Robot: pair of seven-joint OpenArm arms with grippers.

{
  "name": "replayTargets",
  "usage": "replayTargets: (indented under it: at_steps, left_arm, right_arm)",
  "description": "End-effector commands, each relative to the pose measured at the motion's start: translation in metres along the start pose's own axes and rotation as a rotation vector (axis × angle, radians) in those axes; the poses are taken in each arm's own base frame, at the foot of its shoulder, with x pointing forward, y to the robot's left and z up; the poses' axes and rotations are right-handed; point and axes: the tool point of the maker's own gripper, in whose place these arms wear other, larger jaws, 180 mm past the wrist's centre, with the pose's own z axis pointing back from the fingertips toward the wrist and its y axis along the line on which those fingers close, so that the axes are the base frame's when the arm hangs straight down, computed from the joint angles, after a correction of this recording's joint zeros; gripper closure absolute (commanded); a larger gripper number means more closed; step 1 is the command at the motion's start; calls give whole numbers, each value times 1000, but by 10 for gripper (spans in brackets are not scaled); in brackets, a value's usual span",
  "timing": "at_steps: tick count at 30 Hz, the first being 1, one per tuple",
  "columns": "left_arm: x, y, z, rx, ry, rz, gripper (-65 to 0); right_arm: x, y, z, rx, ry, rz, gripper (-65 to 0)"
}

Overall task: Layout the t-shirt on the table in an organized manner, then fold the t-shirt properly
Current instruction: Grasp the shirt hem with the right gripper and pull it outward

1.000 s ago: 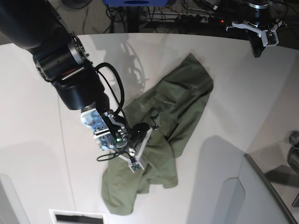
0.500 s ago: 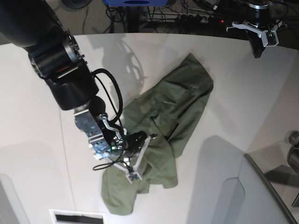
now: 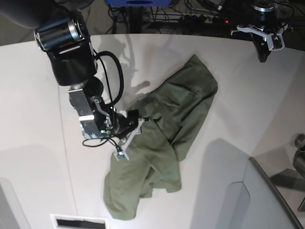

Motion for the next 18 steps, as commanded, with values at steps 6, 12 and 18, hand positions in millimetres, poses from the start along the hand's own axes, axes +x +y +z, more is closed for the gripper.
replayTargets:
  at_steps: [6,12,18]
  left_arm:
    - [7,4,2,5,-30,-6,0]
    - [8,4,2,6,-31,-8,0]
    - [8,5,2,5,-32,-10,0]
  right_arm:
    - [27,1,7,7,-68,6,-50]
    - [16,-3,7,2,-52,-3,0]
    - [19,-5,29,-8,-144,3,0]
